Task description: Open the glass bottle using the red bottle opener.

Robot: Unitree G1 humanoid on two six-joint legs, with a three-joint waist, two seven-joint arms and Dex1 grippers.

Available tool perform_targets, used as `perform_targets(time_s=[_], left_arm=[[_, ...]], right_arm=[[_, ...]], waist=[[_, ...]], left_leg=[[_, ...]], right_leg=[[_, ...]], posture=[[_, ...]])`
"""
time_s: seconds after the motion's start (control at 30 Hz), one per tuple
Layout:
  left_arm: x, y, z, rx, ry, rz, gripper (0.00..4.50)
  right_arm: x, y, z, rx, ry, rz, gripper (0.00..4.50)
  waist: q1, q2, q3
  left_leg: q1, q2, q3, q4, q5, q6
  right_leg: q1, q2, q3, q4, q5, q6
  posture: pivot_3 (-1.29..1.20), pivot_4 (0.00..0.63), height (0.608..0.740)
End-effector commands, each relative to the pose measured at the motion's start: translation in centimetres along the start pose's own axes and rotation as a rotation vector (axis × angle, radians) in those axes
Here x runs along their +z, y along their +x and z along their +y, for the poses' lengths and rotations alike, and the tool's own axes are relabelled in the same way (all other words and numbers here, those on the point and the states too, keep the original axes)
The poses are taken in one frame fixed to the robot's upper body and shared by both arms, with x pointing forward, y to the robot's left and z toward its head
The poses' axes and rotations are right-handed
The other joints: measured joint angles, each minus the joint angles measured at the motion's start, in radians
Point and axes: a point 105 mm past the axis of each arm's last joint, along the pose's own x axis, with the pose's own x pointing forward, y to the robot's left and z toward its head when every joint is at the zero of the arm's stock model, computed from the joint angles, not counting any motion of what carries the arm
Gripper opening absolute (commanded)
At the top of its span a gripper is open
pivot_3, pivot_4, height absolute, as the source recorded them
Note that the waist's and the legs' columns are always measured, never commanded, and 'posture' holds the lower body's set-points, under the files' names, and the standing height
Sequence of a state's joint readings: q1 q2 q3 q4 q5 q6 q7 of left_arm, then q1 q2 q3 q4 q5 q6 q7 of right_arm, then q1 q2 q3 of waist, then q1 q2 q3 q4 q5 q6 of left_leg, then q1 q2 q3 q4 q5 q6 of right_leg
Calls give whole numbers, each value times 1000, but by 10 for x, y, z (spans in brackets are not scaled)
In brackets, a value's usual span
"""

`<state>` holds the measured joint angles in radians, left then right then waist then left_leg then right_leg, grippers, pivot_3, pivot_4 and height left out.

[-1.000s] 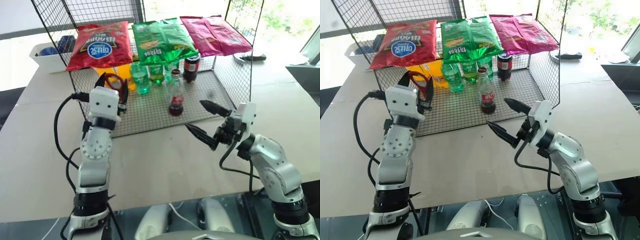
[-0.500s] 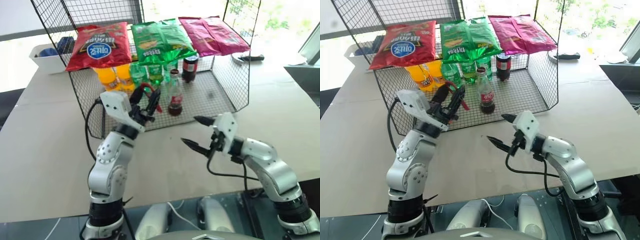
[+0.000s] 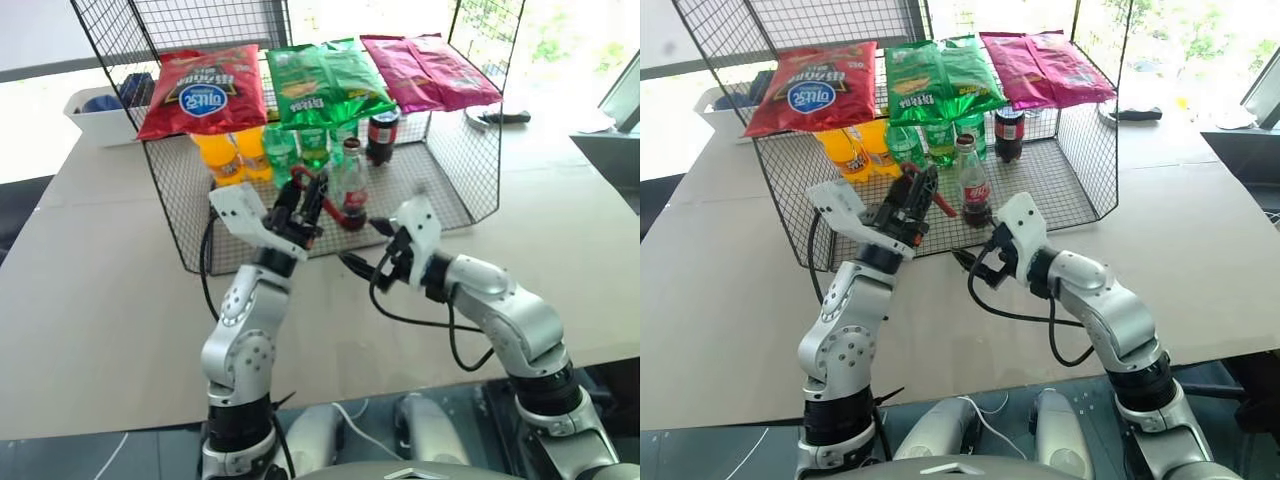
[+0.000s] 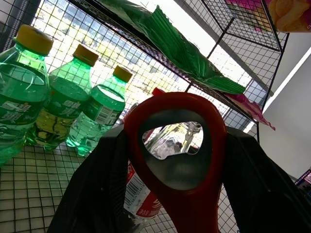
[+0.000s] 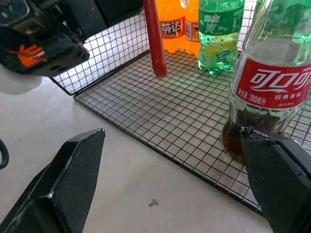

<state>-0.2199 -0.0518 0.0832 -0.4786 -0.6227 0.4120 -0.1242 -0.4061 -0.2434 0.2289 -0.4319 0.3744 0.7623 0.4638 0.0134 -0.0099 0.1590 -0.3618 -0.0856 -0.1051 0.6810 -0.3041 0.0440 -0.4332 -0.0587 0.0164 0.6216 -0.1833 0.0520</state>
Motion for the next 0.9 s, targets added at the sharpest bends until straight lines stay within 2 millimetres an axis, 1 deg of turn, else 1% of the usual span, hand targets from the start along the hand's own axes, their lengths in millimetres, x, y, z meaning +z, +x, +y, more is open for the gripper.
perform_targets(time_s=[0.03,0.2,0.43,0.53,0.77,0.8,0.9], left_arm=[[2,-2,-7,-31,-41,-7,2136],[-6,-5,-14,-65,-68,29,2136],[-11,-5,-21,-96,-69,52,2136],[-11,-5,-22,-105,-70,53,2136],[-10,-5,-26,-127,-72,48,2136],[-10,-5,-27,-132,-72,47,2136],[-9,-6,-28,-143,-76,43,2136]], right_arm=[[27,-1,6,8,-20,-96,4500],[34,2,9,14,-1,-117,4500],[36,5,14,33,2,-116,4500],[35,6,14,37,-1,-104,3651],[25,6,16,57,1,-40,388],[24,6,17,60,3,-35,115],[21,6,17,61,5,-18,115]], waist=[[0,0,0],[0,0,0],[-1,0,0],[-1,0,0],[0,0,0],[0,0,0],[-1,0,0]], left_leg=[[0,0,0,0,0,0],[0,1,0,0,0,0],[0,1,0,0,0,0],[0,1,0,0,0,0],[0,1,0,0,0,0],[0,1,0,0,0,0],[0,1,0,0,0,0]], right_leg=[[0,0,0,0,0,0],[0,1,0,0,0,0],[0,1,0,0,0,0],[0,1,0,0,0,0],[0,1,0,0,0,0],[0,1,0,0,0,0],[0,1,0,0,0,0]], posture=[[0,150,734],[0,150,734],[0,150,734],[0,150,734],[0,150,734],[0,150,734],[0,150,734]])
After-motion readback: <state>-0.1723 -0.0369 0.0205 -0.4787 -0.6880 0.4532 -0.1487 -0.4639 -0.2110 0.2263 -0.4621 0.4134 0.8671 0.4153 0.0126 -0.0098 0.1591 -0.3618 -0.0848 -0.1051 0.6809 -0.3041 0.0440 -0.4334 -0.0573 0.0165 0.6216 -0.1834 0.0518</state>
